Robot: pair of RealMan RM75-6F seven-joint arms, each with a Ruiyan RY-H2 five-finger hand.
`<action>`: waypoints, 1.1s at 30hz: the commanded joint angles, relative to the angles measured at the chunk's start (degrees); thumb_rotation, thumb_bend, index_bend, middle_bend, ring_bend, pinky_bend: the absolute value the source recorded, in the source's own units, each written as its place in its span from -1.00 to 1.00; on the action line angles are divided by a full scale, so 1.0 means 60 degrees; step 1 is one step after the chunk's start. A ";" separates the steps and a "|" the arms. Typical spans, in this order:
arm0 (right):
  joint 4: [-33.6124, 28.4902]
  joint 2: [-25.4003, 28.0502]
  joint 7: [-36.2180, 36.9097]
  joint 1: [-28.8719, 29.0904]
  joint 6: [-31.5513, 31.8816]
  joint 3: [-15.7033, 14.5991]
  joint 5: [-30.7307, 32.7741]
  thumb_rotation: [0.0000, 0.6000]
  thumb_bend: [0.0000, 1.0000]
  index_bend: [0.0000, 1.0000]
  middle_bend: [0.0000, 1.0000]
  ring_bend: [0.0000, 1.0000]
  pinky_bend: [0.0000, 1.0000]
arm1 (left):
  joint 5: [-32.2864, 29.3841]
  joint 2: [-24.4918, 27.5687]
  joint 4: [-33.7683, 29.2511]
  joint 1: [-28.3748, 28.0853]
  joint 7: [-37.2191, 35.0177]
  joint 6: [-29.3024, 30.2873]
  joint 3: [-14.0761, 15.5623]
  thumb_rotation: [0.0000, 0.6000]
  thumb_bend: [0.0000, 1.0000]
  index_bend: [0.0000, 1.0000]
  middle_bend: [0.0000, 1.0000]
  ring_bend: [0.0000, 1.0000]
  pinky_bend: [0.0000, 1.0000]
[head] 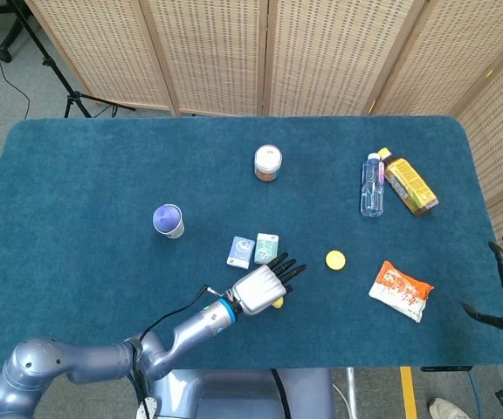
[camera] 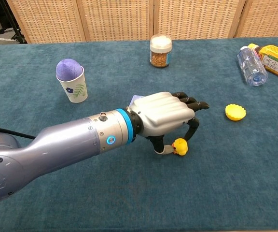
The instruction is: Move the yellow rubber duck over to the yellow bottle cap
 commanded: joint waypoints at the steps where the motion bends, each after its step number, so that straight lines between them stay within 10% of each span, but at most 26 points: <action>1: -0.0010 0.0010 0.0012 -0.0009 0.0013 -0.0003 -0.0016 1.00 -1.00 -0.96 -1.00 -1.00 -1.00 | -0.0098 -0.0049 0.0013 0.0010 0.0025 0.0084 0.0009 1.00 -0.62 -0.44 -1.00 -1.00 -1.00; 17: -0.0036 -0.0023 -0.0109 -0.0006 0.0000 -0.0051 -0.0085 1.00 -1.00 -0.96 -1.00 -1.00 -1.00 | 0.0348 0.1425 -0.1673 0.0317 -0.0186 0.1308 0.0077 1.00 -0.68 -0.73 -1.00 -1.00 -1.00; 33: -0.0191 -0.0232 -0.0746 0.0014 0.0107 -0.0245 -0.0439 1.00 -1.00 -0.96 -1.00 -1.00 -1.00 | 0.1447 0.6892 -0.4900 0.2305 -0.2264 0.4076 0.0495 1.00 -0.66 -0.85 -1.00 -1.00 -1.00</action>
